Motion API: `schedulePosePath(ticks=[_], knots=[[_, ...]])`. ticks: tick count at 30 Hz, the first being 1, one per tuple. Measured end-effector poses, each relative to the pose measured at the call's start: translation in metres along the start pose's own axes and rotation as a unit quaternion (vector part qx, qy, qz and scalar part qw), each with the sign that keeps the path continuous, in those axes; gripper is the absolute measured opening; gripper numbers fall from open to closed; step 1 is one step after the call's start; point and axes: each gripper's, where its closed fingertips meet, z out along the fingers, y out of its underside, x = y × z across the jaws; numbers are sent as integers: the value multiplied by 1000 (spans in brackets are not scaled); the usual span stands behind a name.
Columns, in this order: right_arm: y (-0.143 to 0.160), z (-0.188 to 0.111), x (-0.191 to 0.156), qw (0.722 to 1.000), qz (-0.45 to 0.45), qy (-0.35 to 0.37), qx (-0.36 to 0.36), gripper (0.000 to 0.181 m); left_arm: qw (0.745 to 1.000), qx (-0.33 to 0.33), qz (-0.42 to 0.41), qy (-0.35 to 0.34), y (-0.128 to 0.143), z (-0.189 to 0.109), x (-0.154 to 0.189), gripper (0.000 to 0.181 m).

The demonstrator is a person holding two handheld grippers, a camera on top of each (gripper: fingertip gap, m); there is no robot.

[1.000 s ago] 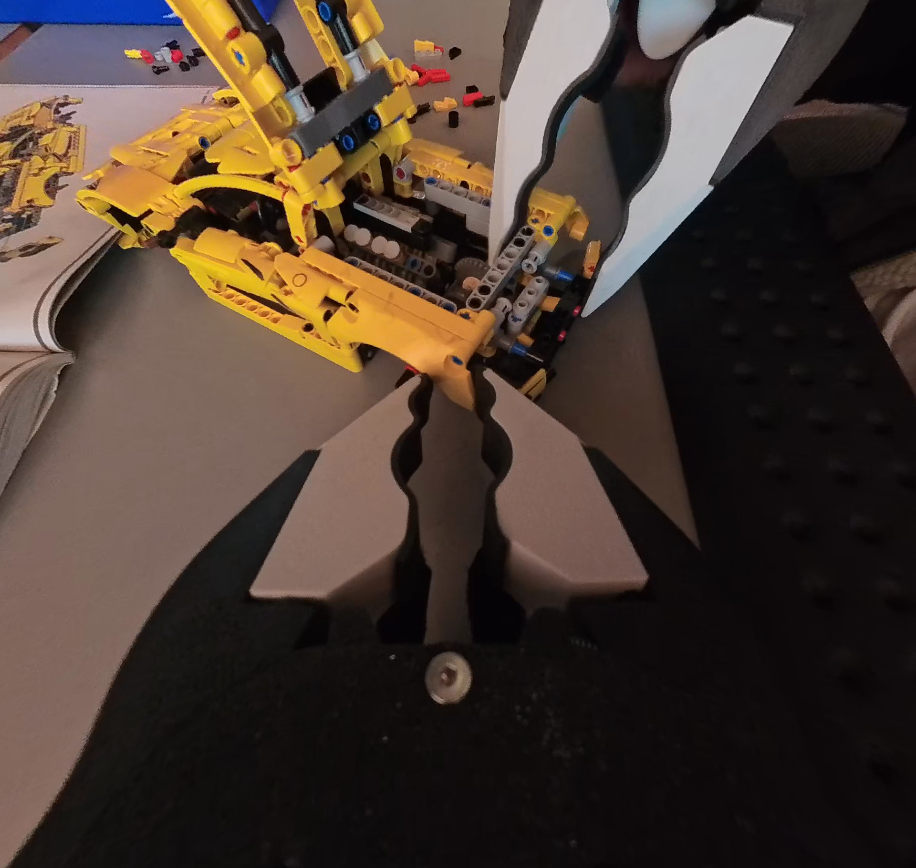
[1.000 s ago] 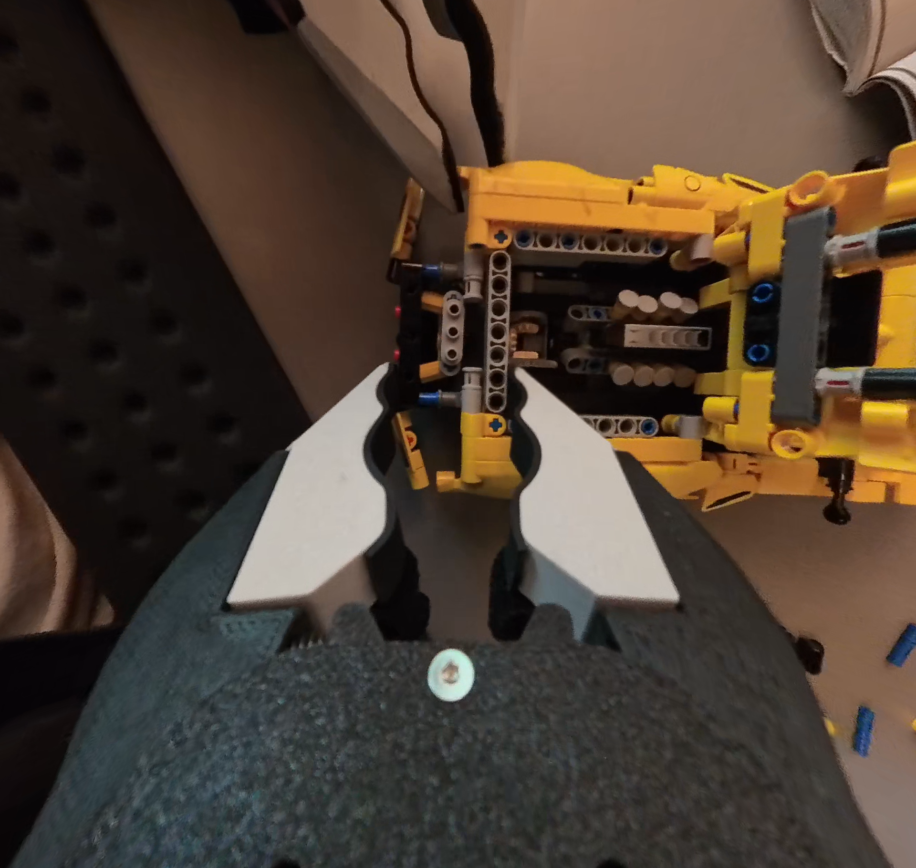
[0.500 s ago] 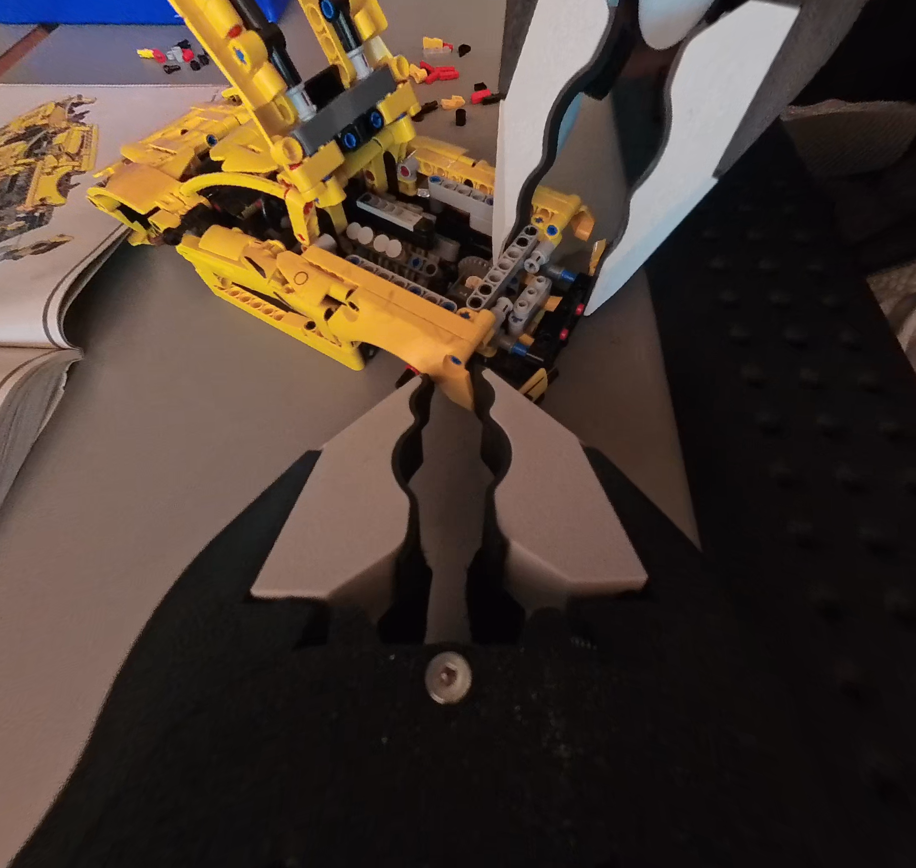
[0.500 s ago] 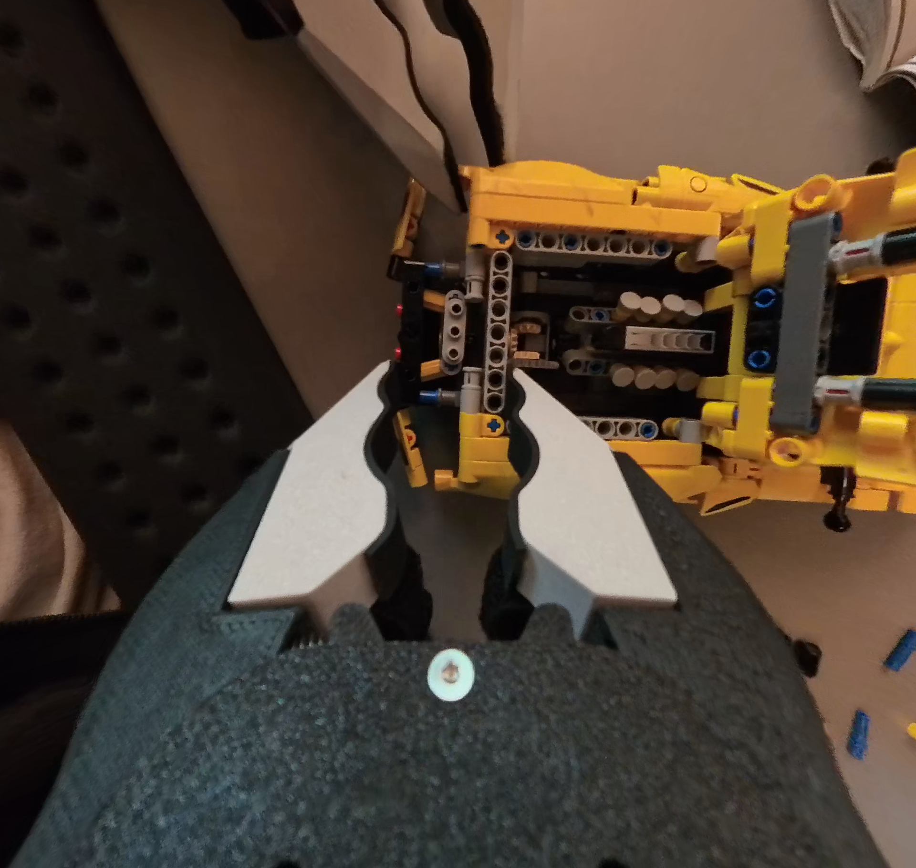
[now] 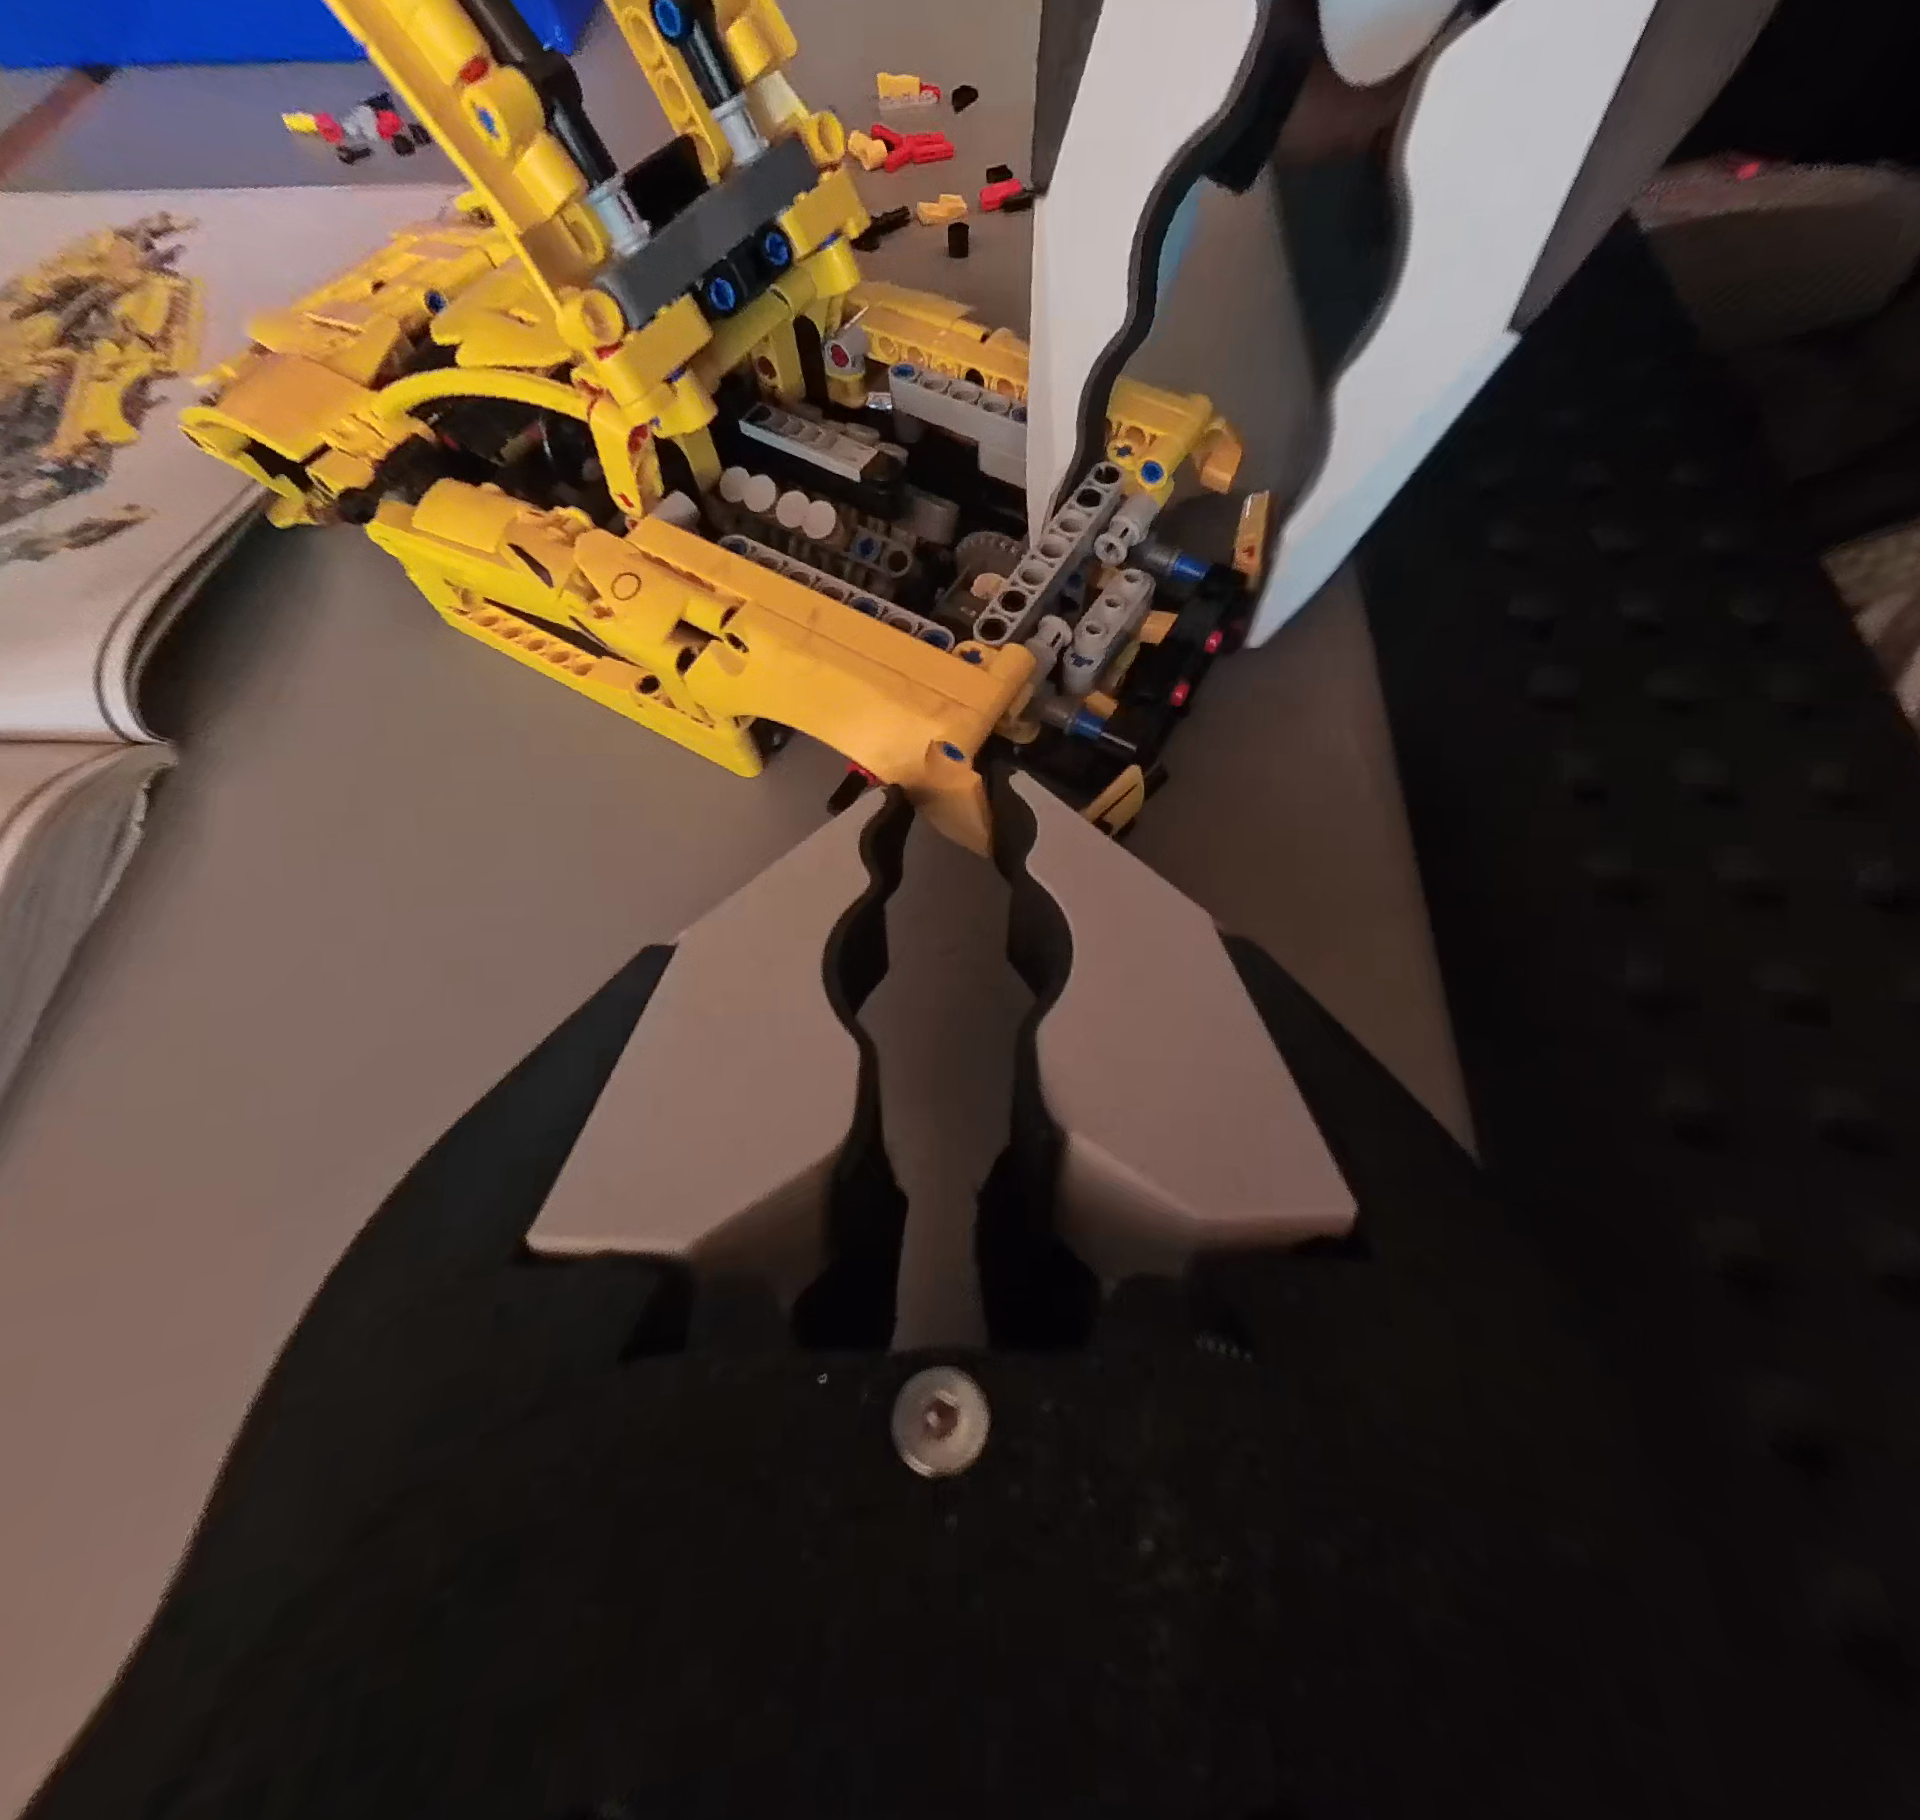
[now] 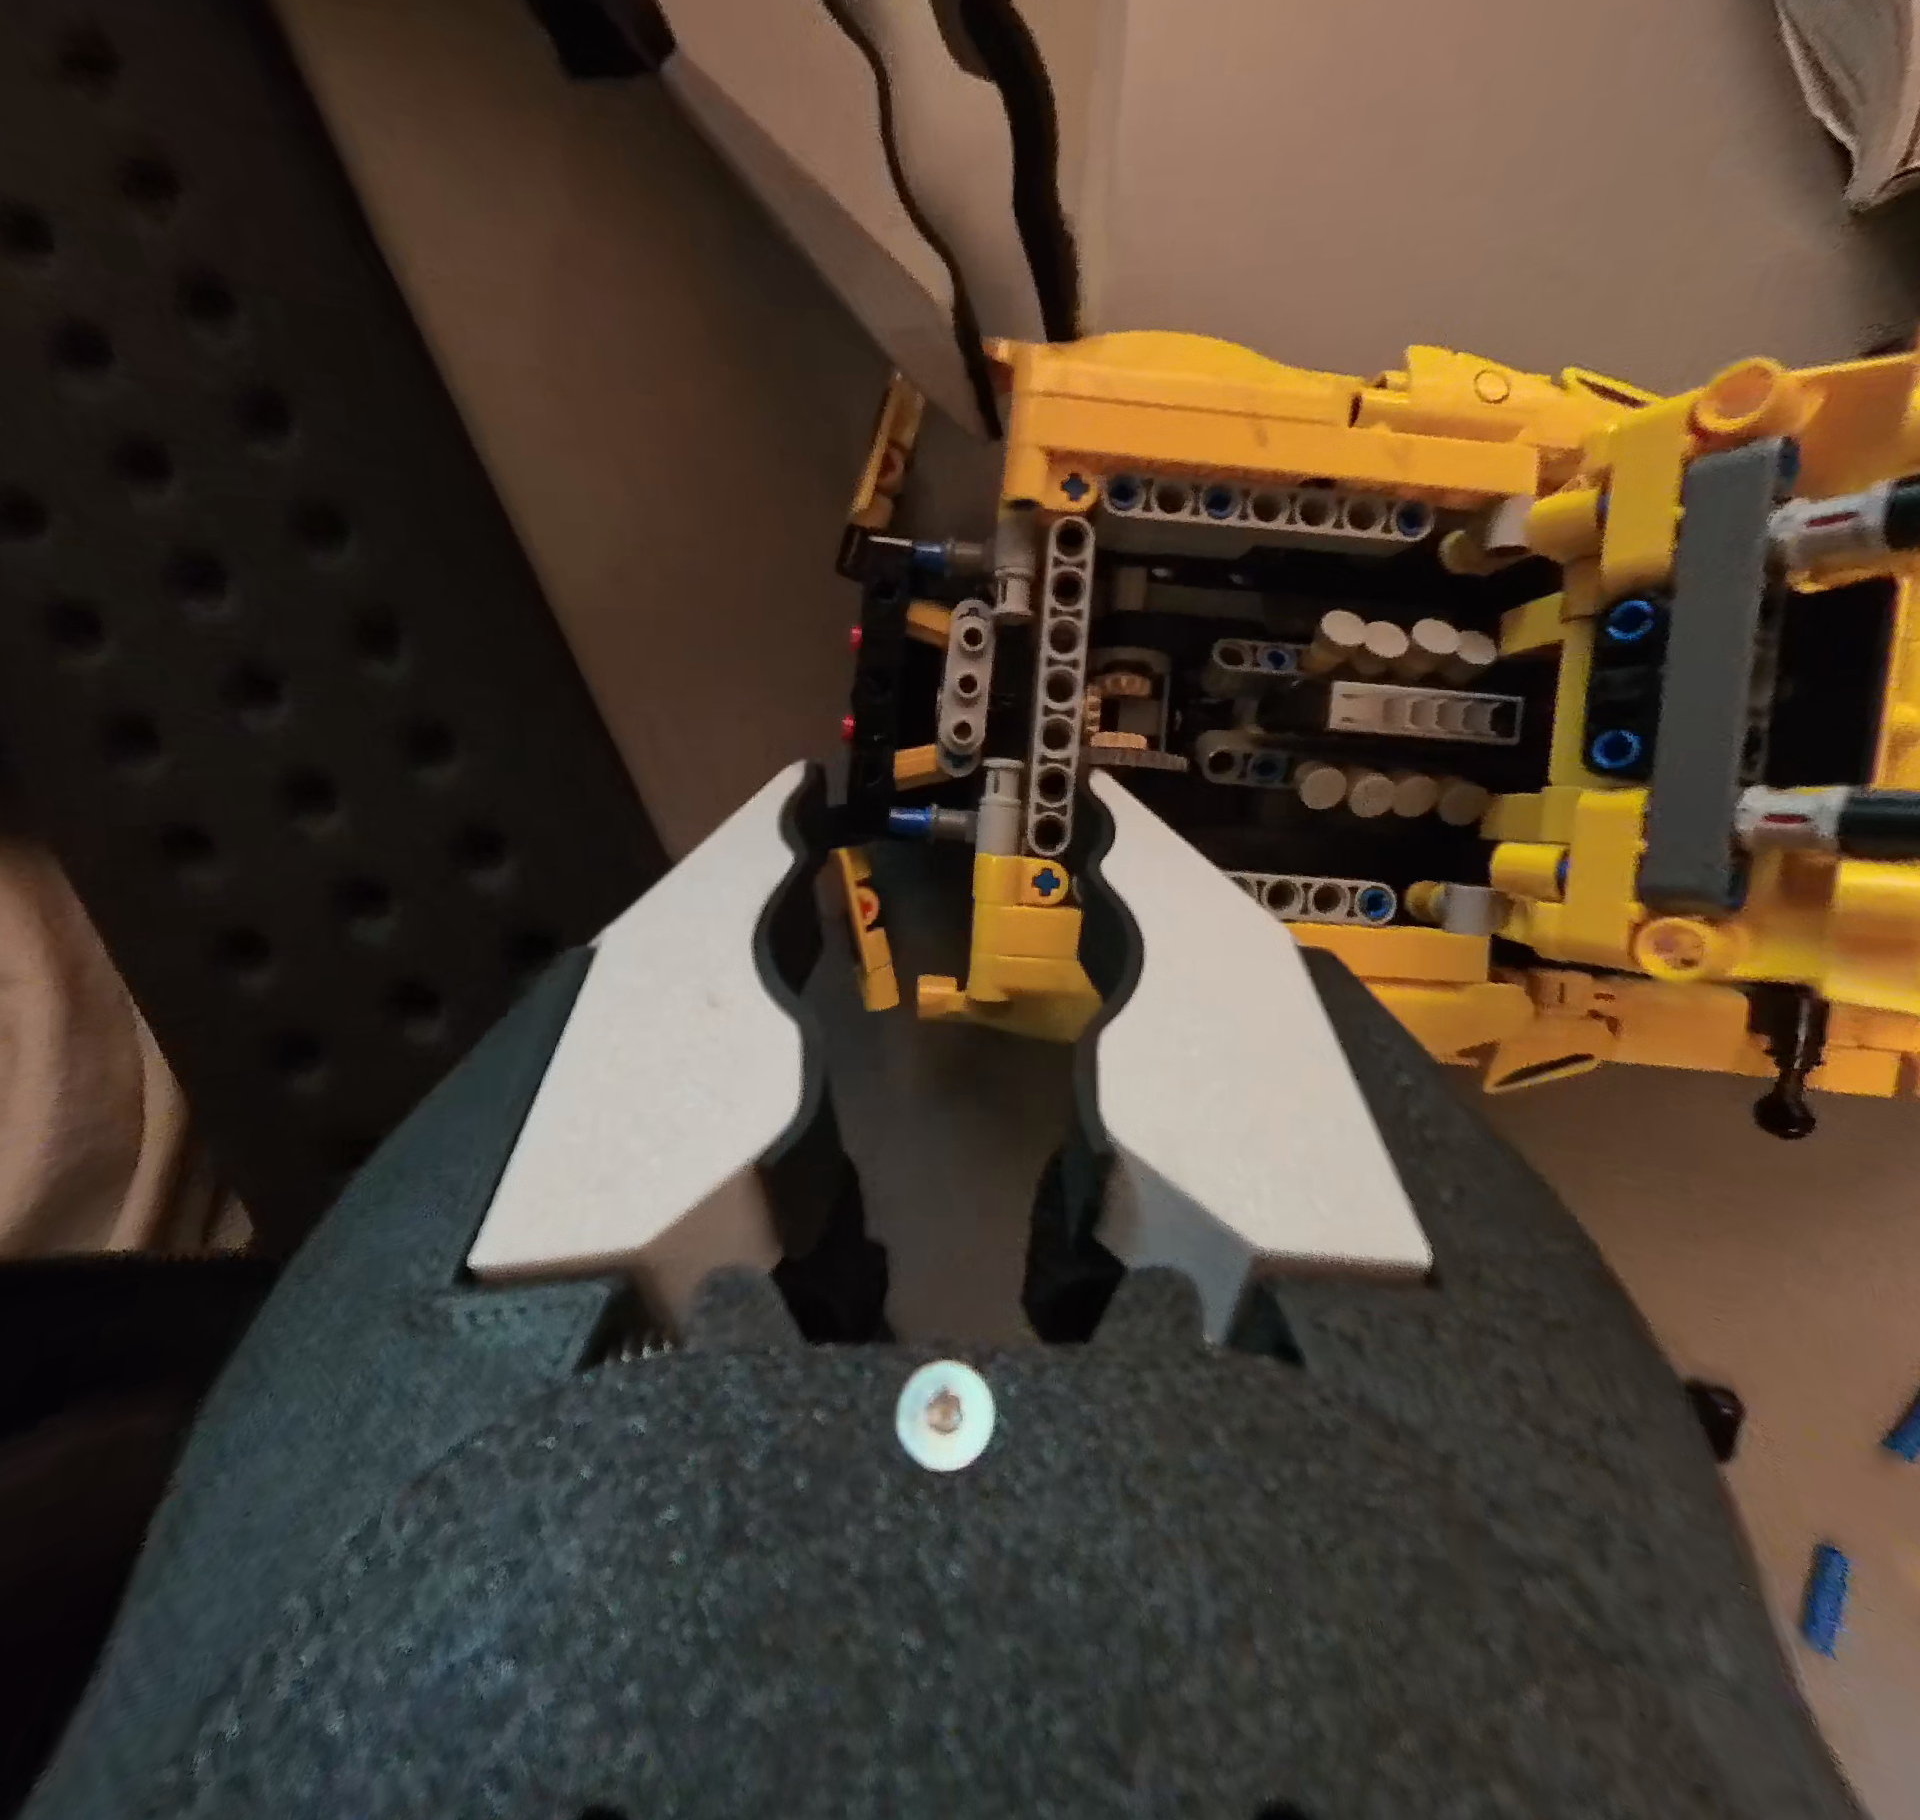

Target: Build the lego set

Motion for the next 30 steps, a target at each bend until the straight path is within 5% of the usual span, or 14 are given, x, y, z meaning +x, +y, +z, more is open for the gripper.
schedulePosePath(ticks=[15, 20, 30], knots=[[2, -1, 0, 999, 2, -38, -15, 40, 1000, -2, 9, -6, 0, 1, 2, 16], [3, 0, 2, 999, -23, 3, -26, 42, 1000, -6, 9, -6, 0, 1, 2, 15], [2, -2, 1, 998, 9, -57, -4, 39, 1000, -4, 11, -6, 0, 1, 2, 16]])
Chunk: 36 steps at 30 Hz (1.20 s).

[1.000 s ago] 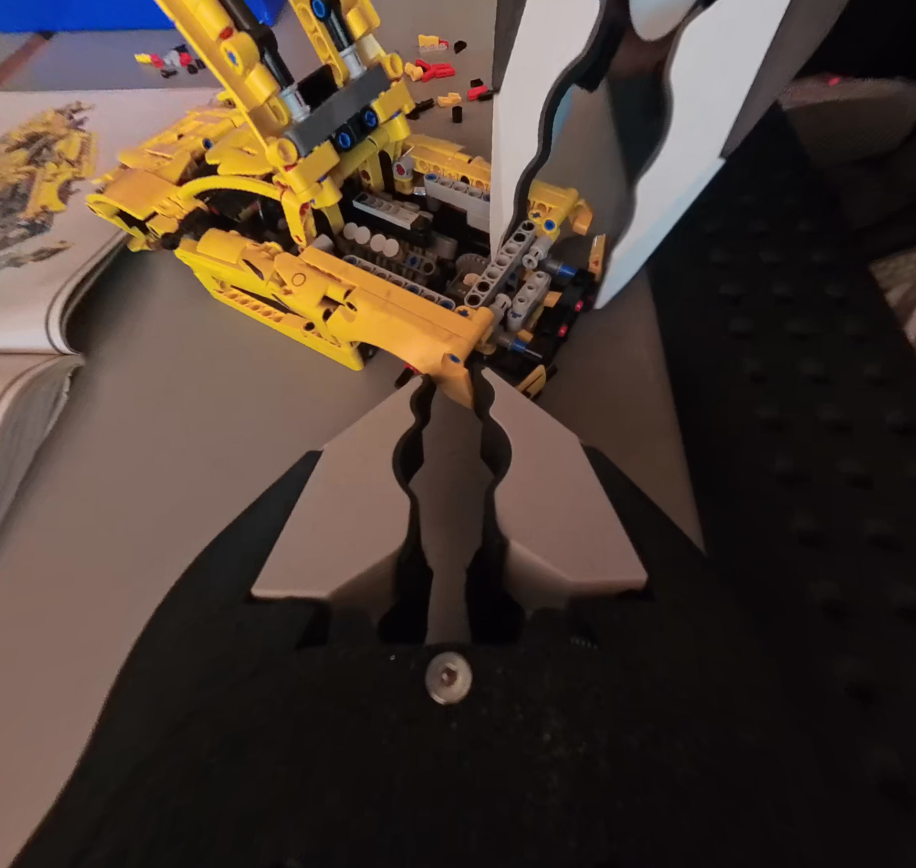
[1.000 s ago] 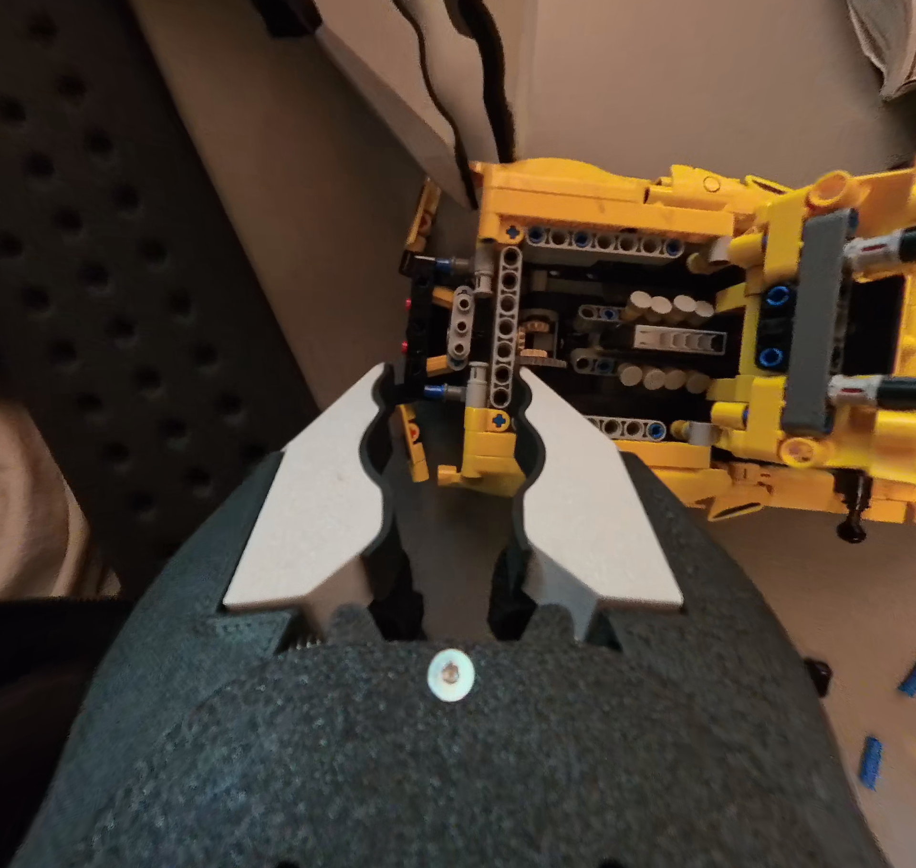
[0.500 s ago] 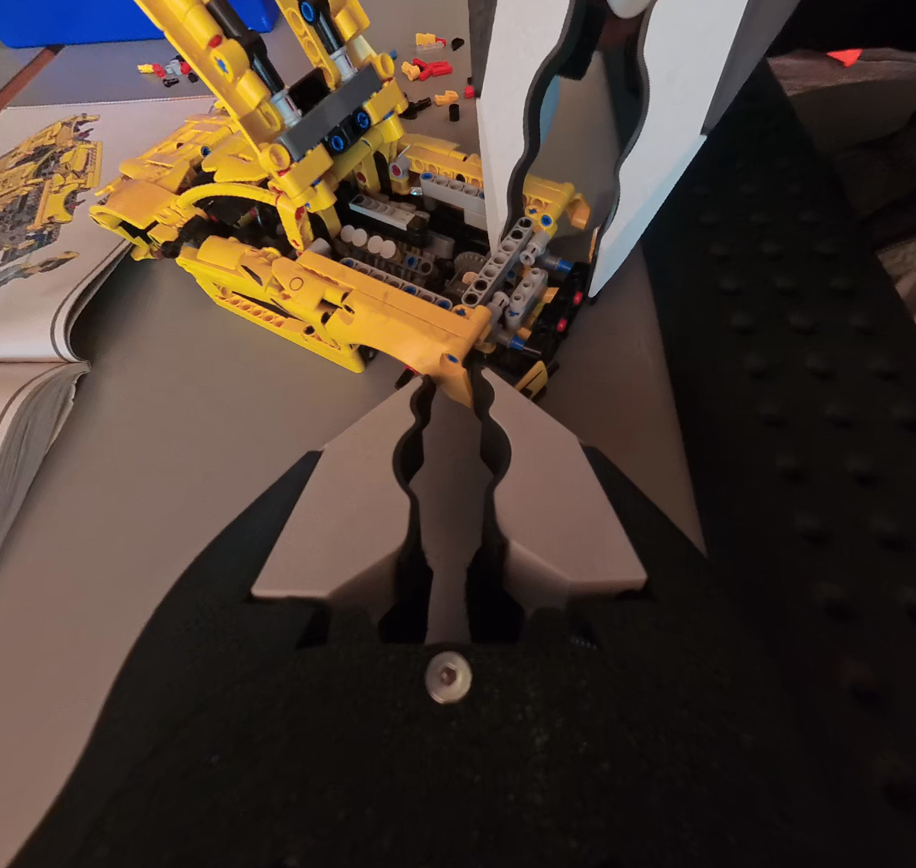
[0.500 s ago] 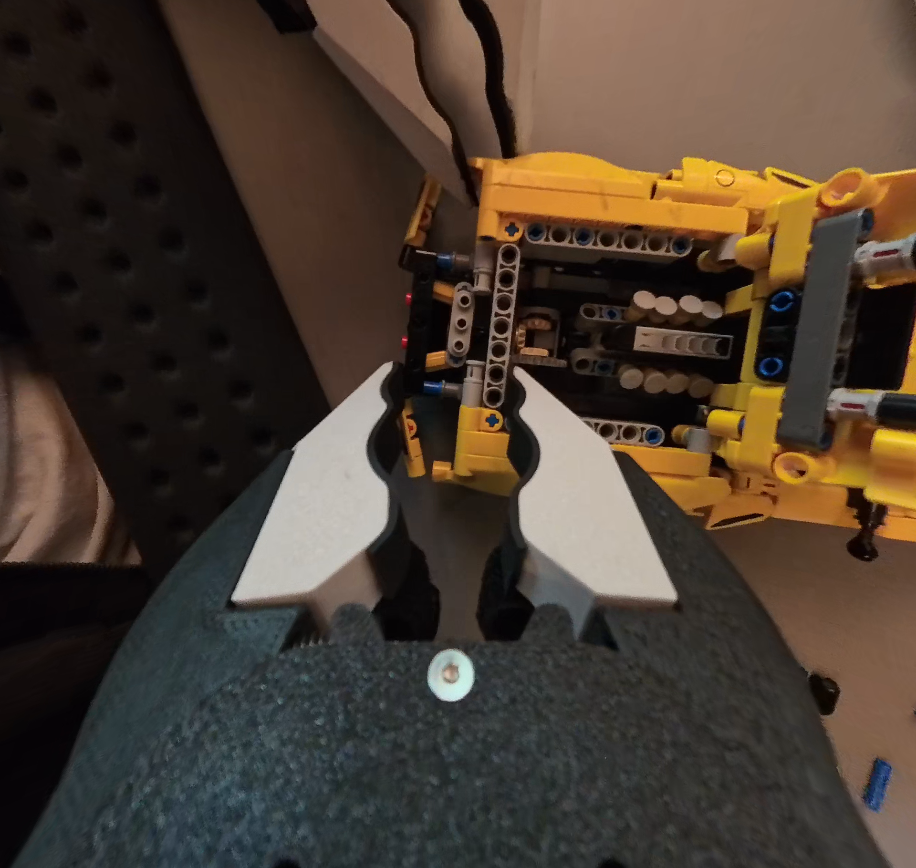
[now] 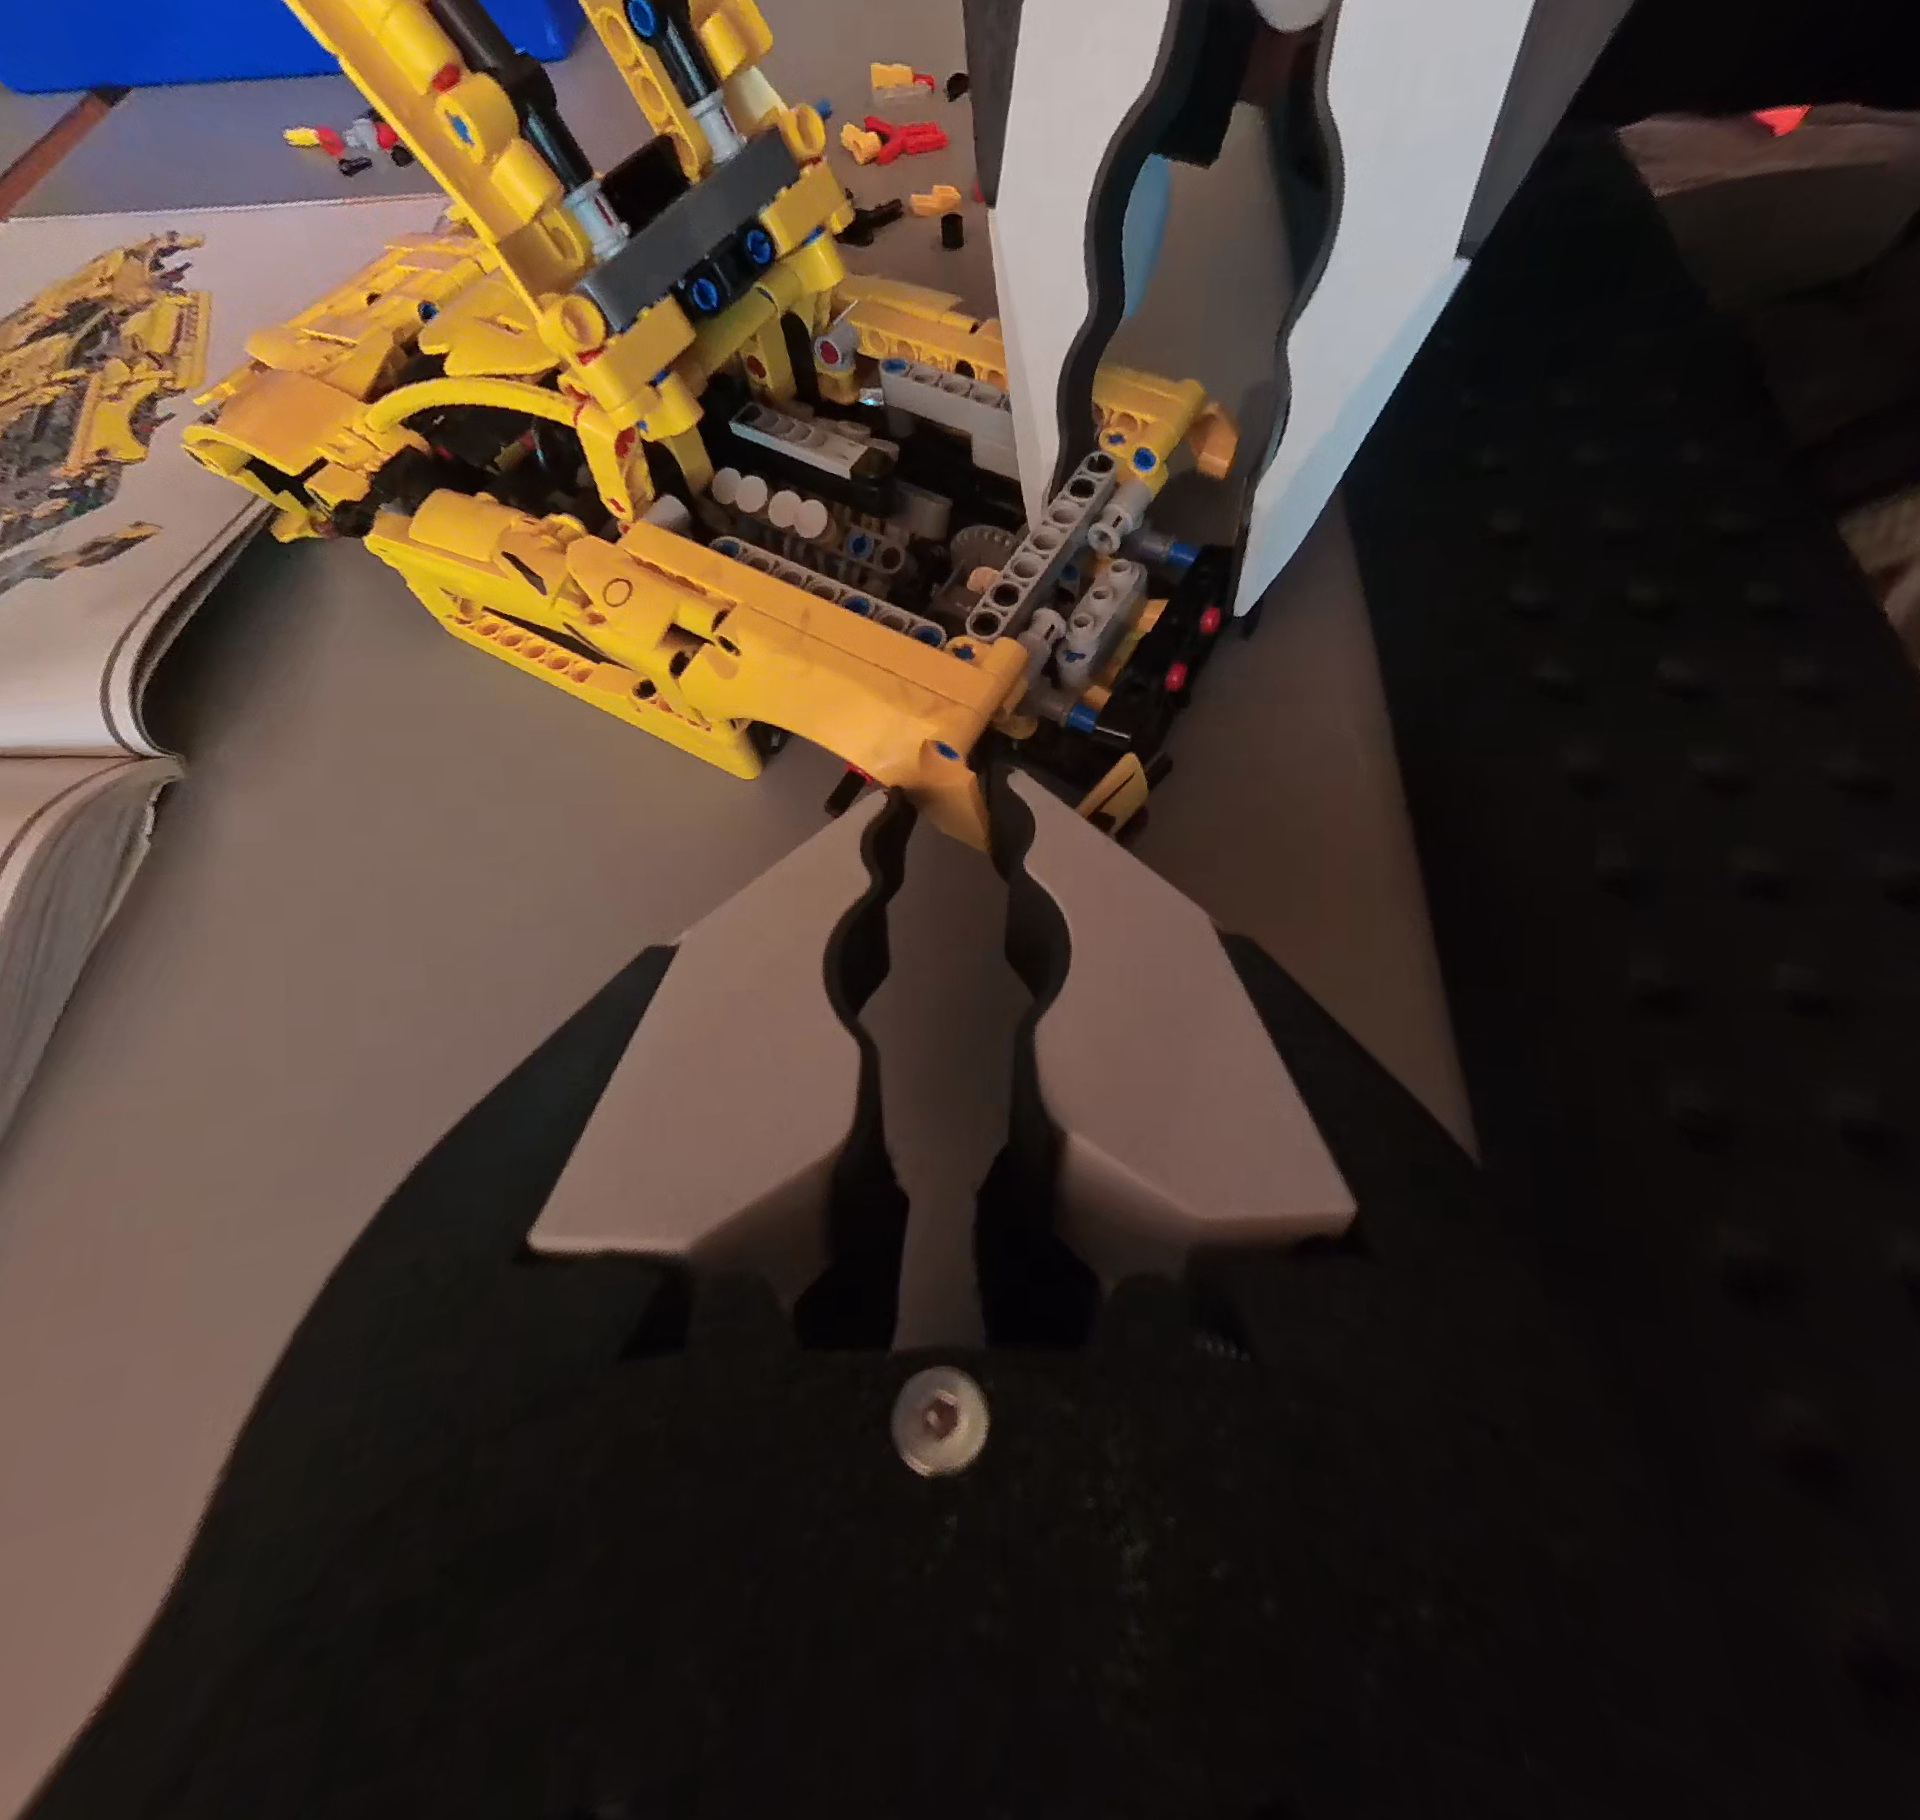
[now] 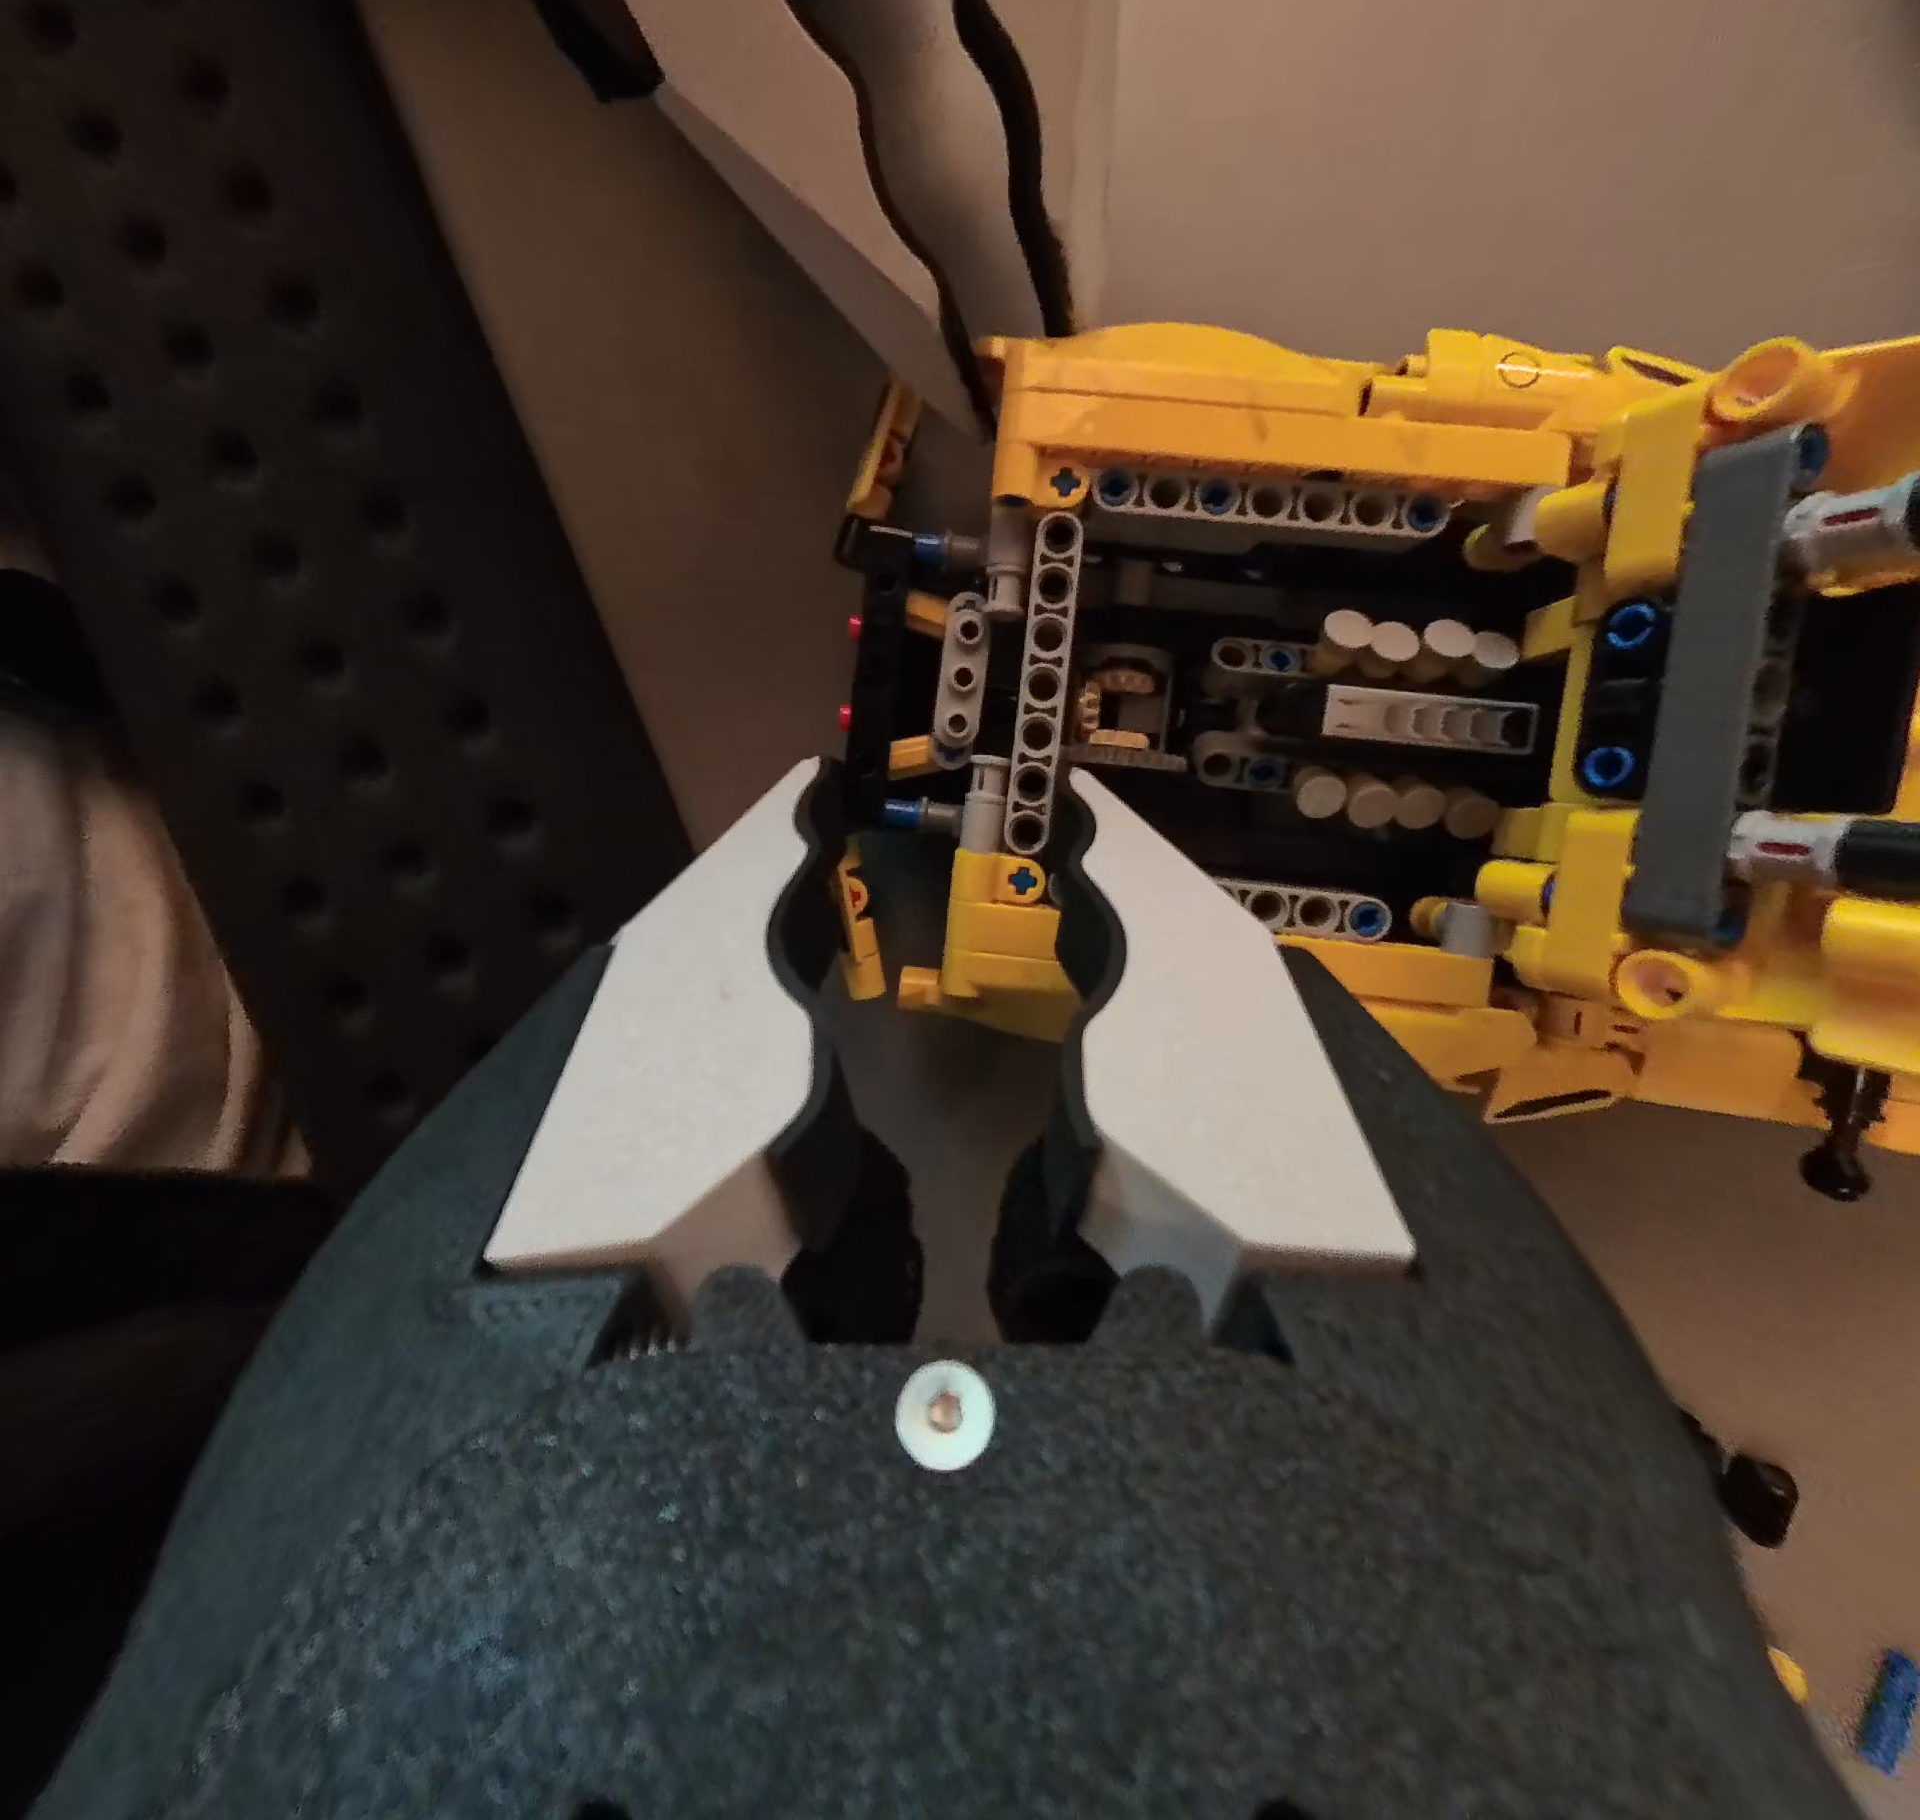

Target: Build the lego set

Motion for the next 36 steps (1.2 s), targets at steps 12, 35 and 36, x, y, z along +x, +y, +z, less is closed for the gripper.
schedulePosePath(ticks=[12, 35, 36], knots=[[3, -3, 0, 998, -18, 49, -44, 42, 1000, 1, -4, 6, 0, -1, 1, 15], [1, -3, -3, 1000, -22, 8, 10, 38, 1000, -4, -6, 15, 2, 0, 2, 14], [1, -3, -3, 1000, -22, 10, 7, 38, 1000, -4, -7, 15, 2, 0, 2, 14]])
